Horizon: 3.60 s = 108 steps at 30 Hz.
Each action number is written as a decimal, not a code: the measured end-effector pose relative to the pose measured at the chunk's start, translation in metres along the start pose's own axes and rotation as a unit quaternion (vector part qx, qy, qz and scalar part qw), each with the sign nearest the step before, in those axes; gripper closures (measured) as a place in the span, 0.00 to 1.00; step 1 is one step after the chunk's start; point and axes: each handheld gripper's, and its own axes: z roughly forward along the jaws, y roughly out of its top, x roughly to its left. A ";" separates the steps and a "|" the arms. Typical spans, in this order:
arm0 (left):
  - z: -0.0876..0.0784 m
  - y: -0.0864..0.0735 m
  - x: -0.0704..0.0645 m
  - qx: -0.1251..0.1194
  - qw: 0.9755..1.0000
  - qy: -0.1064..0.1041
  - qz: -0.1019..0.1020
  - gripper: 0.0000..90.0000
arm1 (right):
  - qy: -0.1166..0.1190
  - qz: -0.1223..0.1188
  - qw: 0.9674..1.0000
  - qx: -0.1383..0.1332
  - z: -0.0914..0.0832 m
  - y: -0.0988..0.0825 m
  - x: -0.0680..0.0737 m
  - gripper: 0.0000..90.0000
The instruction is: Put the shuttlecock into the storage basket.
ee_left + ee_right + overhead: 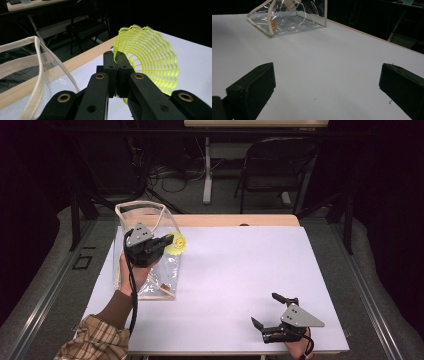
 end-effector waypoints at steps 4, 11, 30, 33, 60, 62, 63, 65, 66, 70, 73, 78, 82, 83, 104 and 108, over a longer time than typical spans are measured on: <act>0.000 0.003 0.003 -0.001 1.000 0.004 0.000 0.99 | 0.000 -0.001 1.000 0.002 0.000 0.000 0.000 0.00; 0.000 0.005 0.009 -0.002 1.000 0.008 -0.005 0.99 | 0.000 -0.001 1.000 0.001 0.000 0.000 0.000 0.00; -0.001 0.016 0.026 -0.008 1.000 0.022 -0.014 0.99 | 0.000 0.000 1.000 0.000 0.000 0.000 0.000 0.00; -0.003 0.019 0.028 -0.009 1.000 0.026 -0.012 0.99 | 0.000 0.000 1.000 0.001 0.000 0.000 0.000 0.00; -0.014 0.037 0.061 -0.028 0.997 0.066 -0.027 0.99 | 0.000 0.001 1.000 0.001 0.001 0.000 0.000 0.00; -0.014 0.038 0.061 -0.028 0.997 0.067 -0.027 0.99 | 0.000 0.001 1.000 0.001 0.001 0.000 0.000 0.00; -0.014 0.038 0.062 -0.029 0.997 0.068 -0.028 0.99 | 0.000 0.001 1.000 0.001 0.001 0.000 0.000 0.00; -0.015 0.039 0.063 -0.029 0.997 0.069 -0.027 0.99 | 0.000 0.001 1.000 0.001 0.001 0.000 0.000 0.00; -0.015 0.040 0.063 -0.030 0.997 0.071 -0.027 0.99 | 0.000 0.000 1.000 0.000 0.001 0.000 0.000 0.00; -0.017 0.041 0.066 -0.031 0.996 0.076 -0.028 0.99 | 0.000 0.000 1.000 0.000 0.001 0.000 0.000 0.00; -0.018 0.042 0.069 -0.031 0.996 0.080 -0.029 0.99 | 0.000 0.001 1.000 -0.002 0.001 0.000 0.000 0.00; -0.021 0.044 0.072 -0.034 0.995 0.088 -0.028 0.99 | 0.000 0.000 1.000 -0.002 0.000 0.000 0.000 0.00; -0.024 0.045 0.076 -0.035 0.995 0.094 -0.029 0.99 | -0.001 0.001 1.000 -0.002 0.001 0.000 0.000 0.00; -0.025 0.046 0.077 -0.034 0.994 0.096 -0.030 0.99 | -0.001 0.000 1.000 -0.002 0.001 0.000 0.000 0.00; -0.026 0.041 0.099 -0.019 0.991 0.125 -0.048 0.99 | 0.000 0.000 1.000 0.000 0.001 0.000 0.000 0.00; -0.025 0.040 0.101 -0.016 0.991 0.126 -0.050 0.99 | 0.000 0.000 1.000 0.000 0.001 0.000 0.000 0.00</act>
